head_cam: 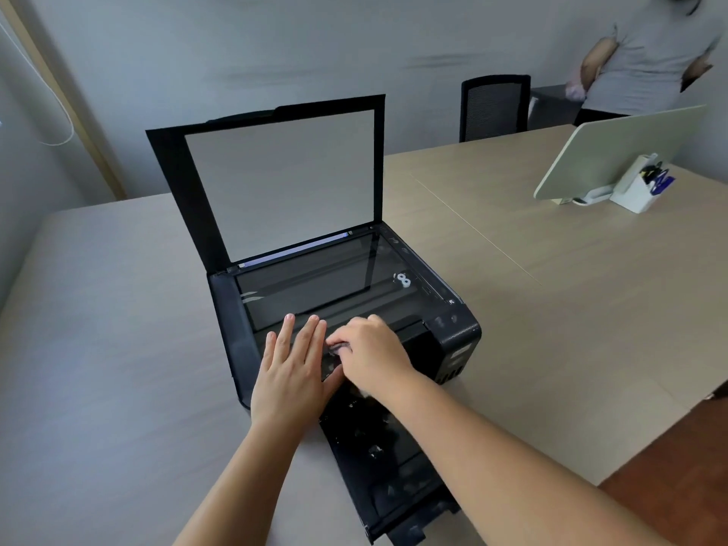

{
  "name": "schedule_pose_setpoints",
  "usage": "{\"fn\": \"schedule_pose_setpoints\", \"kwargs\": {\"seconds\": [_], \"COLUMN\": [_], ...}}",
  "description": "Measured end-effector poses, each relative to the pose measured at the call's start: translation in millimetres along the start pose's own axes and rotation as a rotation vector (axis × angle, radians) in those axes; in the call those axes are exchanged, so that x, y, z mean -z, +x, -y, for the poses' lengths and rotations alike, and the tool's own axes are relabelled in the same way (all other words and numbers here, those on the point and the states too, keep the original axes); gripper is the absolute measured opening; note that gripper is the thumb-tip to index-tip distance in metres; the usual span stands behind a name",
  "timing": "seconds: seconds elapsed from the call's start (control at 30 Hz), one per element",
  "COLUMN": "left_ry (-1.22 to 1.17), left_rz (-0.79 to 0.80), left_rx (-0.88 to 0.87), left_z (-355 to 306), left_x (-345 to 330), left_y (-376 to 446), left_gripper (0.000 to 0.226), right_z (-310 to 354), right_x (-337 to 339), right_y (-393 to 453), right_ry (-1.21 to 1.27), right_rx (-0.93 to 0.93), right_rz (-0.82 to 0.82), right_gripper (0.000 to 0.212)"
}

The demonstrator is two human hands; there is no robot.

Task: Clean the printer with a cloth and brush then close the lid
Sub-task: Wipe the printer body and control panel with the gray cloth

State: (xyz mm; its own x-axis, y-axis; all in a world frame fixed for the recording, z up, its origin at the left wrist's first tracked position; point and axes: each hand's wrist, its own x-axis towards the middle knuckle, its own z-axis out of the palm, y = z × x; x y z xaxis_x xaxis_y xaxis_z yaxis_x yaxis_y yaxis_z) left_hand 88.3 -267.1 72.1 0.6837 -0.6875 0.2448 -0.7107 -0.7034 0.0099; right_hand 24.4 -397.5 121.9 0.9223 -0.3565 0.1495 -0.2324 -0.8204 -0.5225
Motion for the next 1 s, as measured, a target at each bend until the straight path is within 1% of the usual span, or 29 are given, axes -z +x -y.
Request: {"fn": "schedule_pose_setpoints", "kwargs": {"seconds": [0.03, 0.1, 0.17, 0.23, 0.27, 0.3, 0.37, 0.4, 0.43, 0.57, 0.63, 0.67, 0.7, 0.77, 0.8, 0.83, 0.87, 0.93, 1.0], "left_ry": [0.001, -0.001, -0.008, -0.019, -0.021, -0.016, 0.001, 0.009, 0.018, 0.045, 0.042, 0.04, 0.037, 0.039, 0.043, 0.044, 0.042, 0.038, 0.033], "left_rz": [-0.004, -0.019, -0.023, -0.009, -0.001, 0.009, 0.032, 0.04, 0.041, 0.032, 0.028, 0.029, 0.031, 0.029, 0.025, 0.022, 0.02, 0.014, 0.013], "left_rx": [0.009, 0.033, 0.055, 0.06, 0.05, 0.03, -0.014, -0.029, -0.039, -0.069, -0.067, -0.064, -0.06, -0.059, -0.064, -0.067, -0.069, -0.073, -0.066], "left_z": [0.1, -0.6, -3.8, -11.4, -17.0, -23.6, -36.7, -40.4, -42.1, -39.1, -37.6, -37.7, -38.4, -40.2, -41.6, -43.2, -44.7, -46.9, -46.7], "left_x": [-0.1, 0.4, 1.1, 3.5, 4.2, 4.7, 5.1, 4.1, 2.5, -2.7, -3.6, -3.8, -4.0, -5.7, -6.3, -6.1, -5.2, -3.2, -2.0], "left_y": [-0.7, -1.3, -0.3, 3.4, 6.2, 9.0, 16.2, 18.8, 21.3, 26.4, 27.9, 28.1, 28.9, 29.9, 30.7, 32.4, 34.6, 38.6, 40.6], "left_gripper": [0.078, 0.081, 0.081, 0.08, 0.08, 0.079, 0.078, 0.078, 0.078, 0.081, 0.082, 0.081, 0.081, 0.08, 0.08, 0.079, 0.079, 0.078, 0.077], "right_z": [-7.8, -35.6, -74.5, -110.3, -119.9, -124.5, -122.4, -122.4, -124.5, -149.9, -159.3, -156.5, -150.2, -131.4, -125.9, -125.4, -129.0, -143.7, -158.0], "right_x": [11.8, 46.1, 80.8, 92.6, 86.8, 73.6, 40.7, 29.9, 28.8, 58.9, 63.0, 58.9, 51.1, 33.3, 29.6, 30.9, 36.4, 53.2, 62.8], "right_y": [-1.6, -7.3, -15.4, -21.2, -22.6, -25.3, -32.6, -34.7, -32.7, -13.2, -16.1, -21.3, -26.4, -33.6, -31.8, -24.0, -14.4, -2.7, -2.9], "right_ry": [0.078, 0.168, 0.131, 0.072, 0.075, 0.079, 0.052, 0.039, 0.047, 0.015, 0.011, 0.016, 0.019, 0.015, 0.012, 0.006, 0.0, -0.019, -0.037], "right_rx": [-0.042, -0.145, -0.301, -0.429, -0.454, -0.429, -0.272, -0.209, -0.185, -0.288, -0.342, -0.333, -0.282, -0.126, -0.071, -0.057, -0.087, -0.229, -0.311], "right_rz": [-0.048, -0.241, -0.434, -0.522, -0.508, -0.462, -0.374, -0.367, -0.377, -0.372, -0.395, -0.406, -0.403, -0.346, -0.318, -0.305, -0.303, -0.314, -0.355], "right_gripper": [0.025, 0.021, 0.021, 0.025, 0.026, 0.024, 0.02, 0.02, 0.02, 0.018, 0.018, 0.019, 0.019, 0.02, 0.02, 0.019, 0.019, 0.019, 0.02]}}
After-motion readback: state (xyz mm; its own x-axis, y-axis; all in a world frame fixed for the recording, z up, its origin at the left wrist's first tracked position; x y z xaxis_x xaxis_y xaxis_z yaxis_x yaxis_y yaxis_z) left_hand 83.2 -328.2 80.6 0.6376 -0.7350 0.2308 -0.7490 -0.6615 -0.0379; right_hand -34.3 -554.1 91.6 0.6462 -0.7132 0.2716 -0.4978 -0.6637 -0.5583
